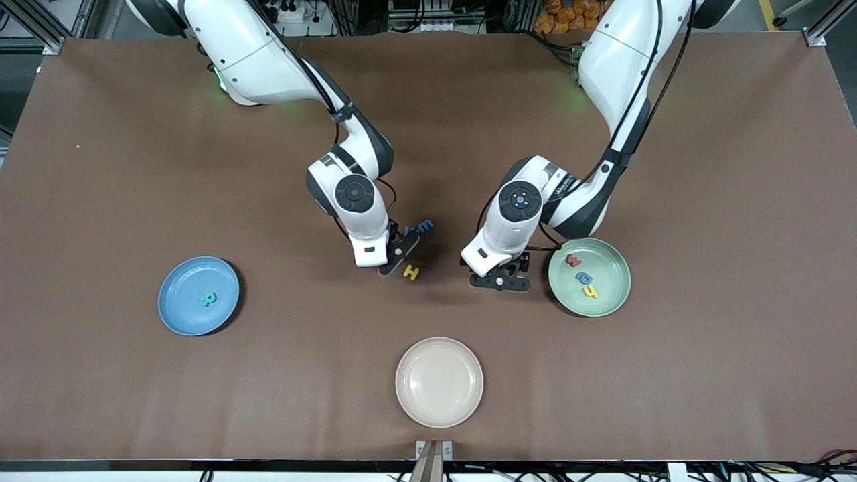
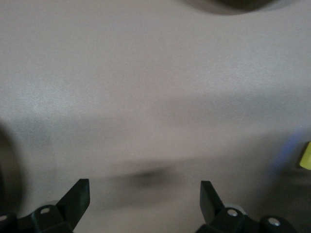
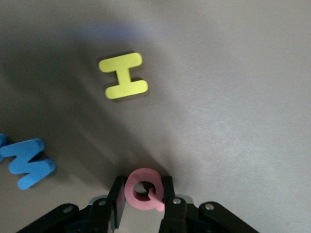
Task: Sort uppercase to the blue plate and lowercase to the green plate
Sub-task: 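Place the pink Q on the blue plate while the left gripper reaches letters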
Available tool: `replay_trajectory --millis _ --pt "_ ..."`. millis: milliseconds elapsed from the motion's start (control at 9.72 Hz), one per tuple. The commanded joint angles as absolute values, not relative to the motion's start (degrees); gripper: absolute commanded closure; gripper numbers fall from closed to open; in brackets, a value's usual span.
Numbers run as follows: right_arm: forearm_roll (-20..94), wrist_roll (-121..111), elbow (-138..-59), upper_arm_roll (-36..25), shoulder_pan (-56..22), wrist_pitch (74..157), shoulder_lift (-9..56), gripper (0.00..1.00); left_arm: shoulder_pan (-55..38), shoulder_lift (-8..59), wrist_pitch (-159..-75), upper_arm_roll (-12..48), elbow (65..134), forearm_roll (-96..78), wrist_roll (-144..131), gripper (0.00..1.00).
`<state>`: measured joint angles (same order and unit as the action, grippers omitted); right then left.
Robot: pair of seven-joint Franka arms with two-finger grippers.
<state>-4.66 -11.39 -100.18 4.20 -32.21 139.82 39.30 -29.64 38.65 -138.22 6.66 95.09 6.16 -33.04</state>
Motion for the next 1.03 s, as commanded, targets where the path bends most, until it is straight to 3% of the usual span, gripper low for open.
replay_trajectory --millis 0,206,720,926 --pt "-4.83 -11.43 -100.37 4.05 -28.93 137.13 36.57 1.00 -32.59 39.29 -138.43 6.33 93.08 6.06 -39.34 0.00" --pt "-4.92 -11.16 -99.85 0.55 -26.55 133.09 33.94 1.00 -34.27 39.37 -138.43 6.33 93.08 6.42 -42.88 0.00" --pt "-4.83 -11.51 -99.84 -18.86 -25.84 128.24 32.26 1.00 -41.82 39.29 -137.99 6.33 93.34 7.64 -46.41 0.00" --pt "-4.83 -11.95 -100.11 -21.09 -21.91 126.48 32.08 1.00 -45.08 40.34 -137.81 6.33 94.74 7.65 -45.88 0.00"
